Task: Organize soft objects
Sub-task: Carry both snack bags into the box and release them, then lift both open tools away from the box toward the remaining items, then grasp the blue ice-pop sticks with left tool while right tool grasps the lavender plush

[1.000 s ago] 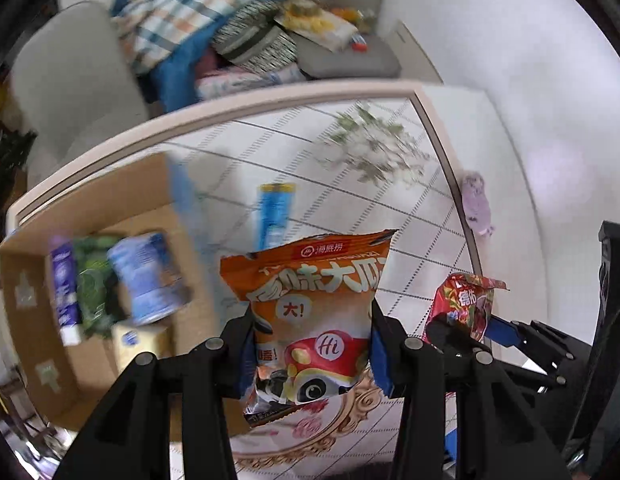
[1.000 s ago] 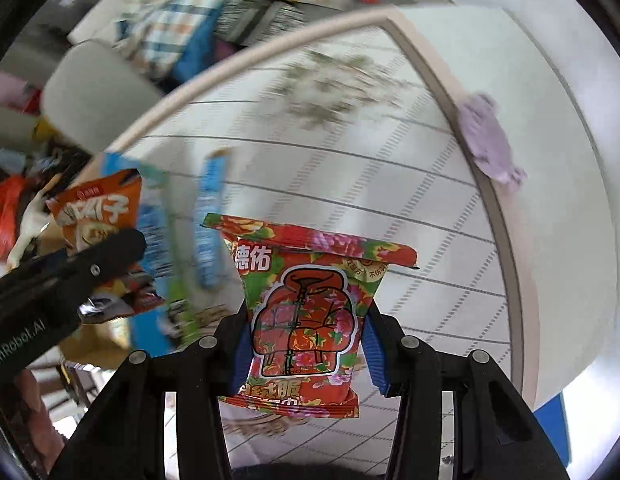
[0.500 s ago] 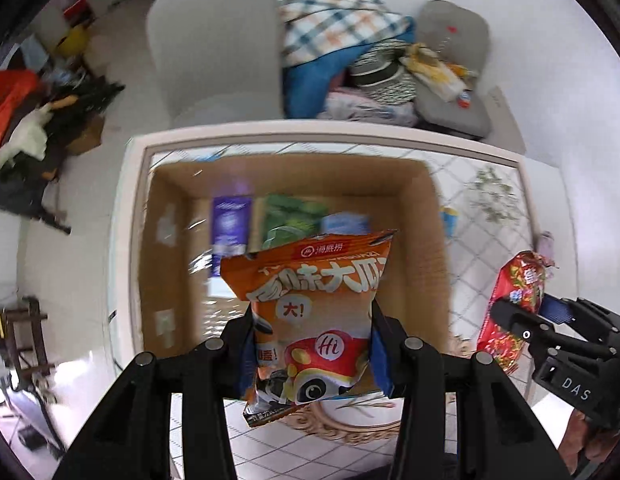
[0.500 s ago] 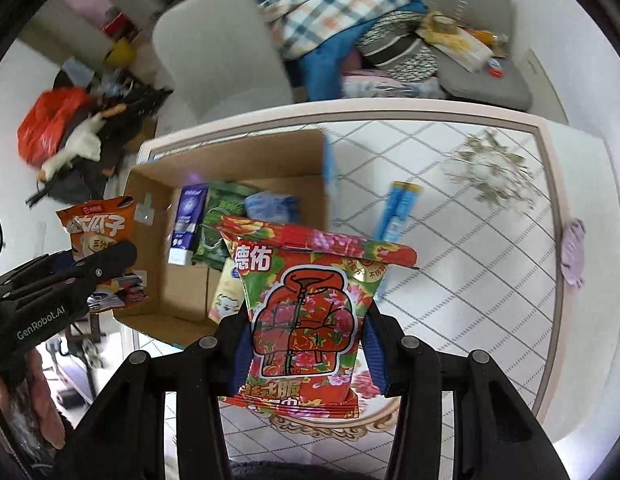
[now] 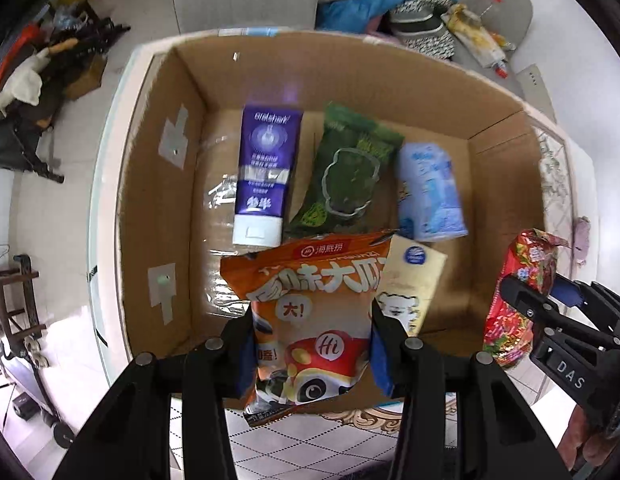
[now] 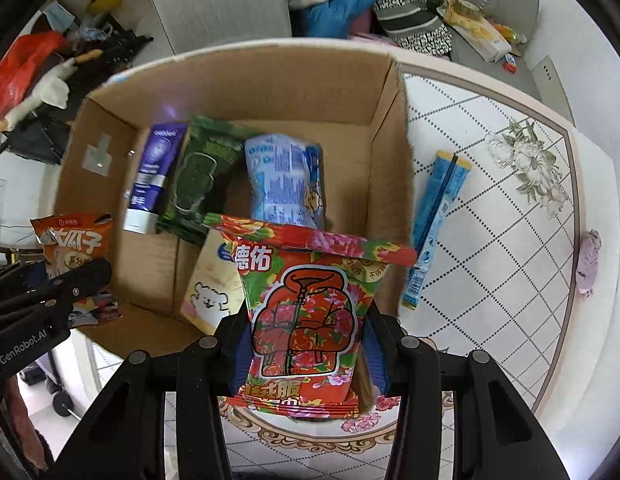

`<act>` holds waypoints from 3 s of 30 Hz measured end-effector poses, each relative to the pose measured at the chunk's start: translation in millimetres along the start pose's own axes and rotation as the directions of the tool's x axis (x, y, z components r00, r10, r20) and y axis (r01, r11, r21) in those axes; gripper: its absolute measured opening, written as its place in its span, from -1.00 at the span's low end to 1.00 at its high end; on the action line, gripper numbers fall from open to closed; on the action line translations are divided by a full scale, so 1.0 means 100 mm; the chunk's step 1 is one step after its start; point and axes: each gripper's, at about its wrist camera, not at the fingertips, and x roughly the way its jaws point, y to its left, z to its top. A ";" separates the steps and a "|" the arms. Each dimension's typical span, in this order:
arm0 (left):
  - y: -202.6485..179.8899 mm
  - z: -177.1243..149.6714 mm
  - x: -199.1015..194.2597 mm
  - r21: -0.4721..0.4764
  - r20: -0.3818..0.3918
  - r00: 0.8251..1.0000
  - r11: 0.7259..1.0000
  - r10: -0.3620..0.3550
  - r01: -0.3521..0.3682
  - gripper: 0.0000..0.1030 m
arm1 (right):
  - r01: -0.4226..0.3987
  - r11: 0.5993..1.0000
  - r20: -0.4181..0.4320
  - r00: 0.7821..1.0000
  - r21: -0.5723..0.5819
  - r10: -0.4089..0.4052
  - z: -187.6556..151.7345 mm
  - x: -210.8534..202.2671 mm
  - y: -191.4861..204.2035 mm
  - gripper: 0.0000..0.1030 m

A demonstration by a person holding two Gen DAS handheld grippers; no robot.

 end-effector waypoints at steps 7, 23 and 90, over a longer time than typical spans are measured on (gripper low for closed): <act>0.07 0.03 0.21 -0.004 -0.046 0.999 1.000 -0.009 0.009 -0.13 | 0.027 1.000 -0.045 0.999 0.012 -0.026 0.01 0.26 0.04 -0.05; 0.22 -0.17 -0.13 -0.039 -0.004 1.000 0.999 0.003 -0.004 0.79 | -0.002 0.998 -0.059 0.998 0.057 0.005 -0.10 0.04 0.01 0.37; -3.60 0.92 1.79 0.371 -0.154 0.923 0.886 0.354 -0.278 -0.28 | 0.030 0.862 -0.080 0.997 0.506 0.012 -0.43 0.54 -4.90 0.88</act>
